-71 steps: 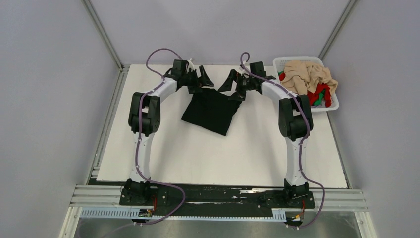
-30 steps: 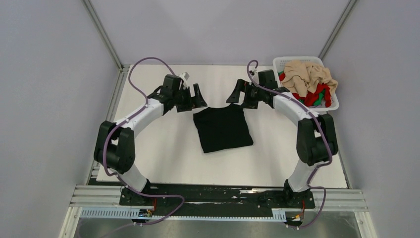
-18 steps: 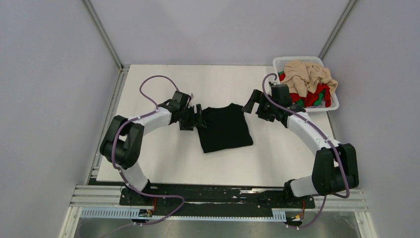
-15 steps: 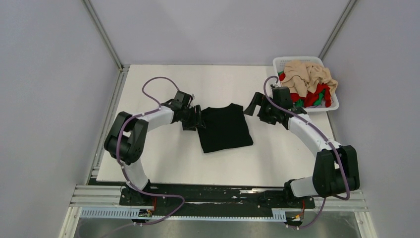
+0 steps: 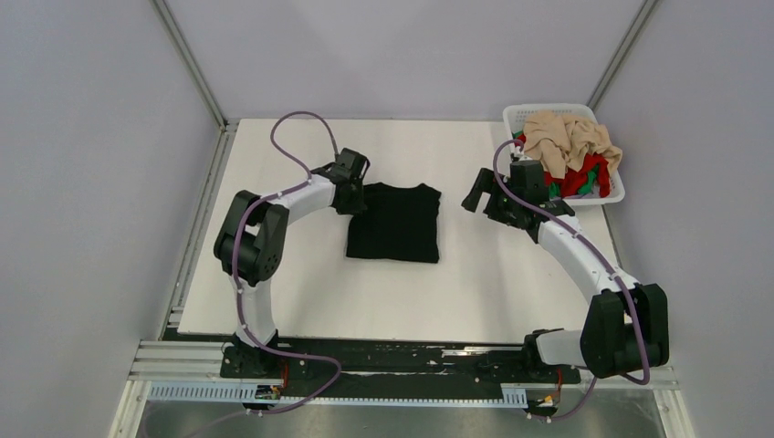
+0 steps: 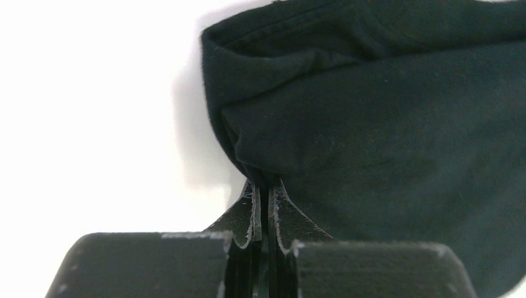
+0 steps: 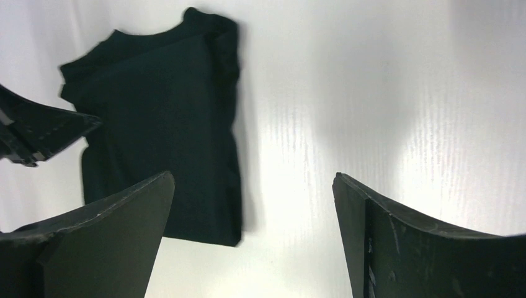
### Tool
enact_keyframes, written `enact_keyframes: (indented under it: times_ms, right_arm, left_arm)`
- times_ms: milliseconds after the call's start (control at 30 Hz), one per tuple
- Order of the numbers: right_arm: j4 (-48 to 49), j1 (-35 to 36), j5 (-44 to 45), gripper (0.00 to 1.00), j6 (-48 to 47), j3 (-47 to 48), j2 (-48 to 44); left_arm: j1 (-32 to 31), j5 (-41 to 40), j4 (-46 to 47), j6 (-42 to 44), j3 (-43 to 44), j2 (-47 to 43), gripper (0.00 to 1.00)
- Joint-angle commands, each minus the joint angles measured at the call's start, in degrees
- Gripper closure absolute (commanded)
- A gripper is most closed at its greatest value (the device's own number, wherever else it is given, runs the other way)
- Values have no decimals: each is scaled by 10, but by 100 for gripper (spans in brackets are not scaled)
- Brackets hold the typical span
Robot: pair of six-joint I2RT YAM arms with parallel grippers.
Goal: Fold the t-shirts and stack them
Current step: Put the neatly folded tshirt into the corner of the board with the left arm
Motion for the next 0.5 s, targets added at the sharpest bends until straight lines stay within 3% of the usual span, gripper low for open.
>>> enact_keyframes:
  times_ms: [0, 233, 467]
  right_arm:
    - [9, -3, 77, 0, -36, 19, 2]
    - [27, -9, 149, 0, -34, 28, -2]
    - [36, -13, 190, 0, -39, 29, -7]
  left_arm:
    - [16, -240, -52, 95, 62, 28, 100]
    - [98, -322, -46, 188, 195, 99, 100]
    - [189, -308, -6, 308, 342, 194, 100]
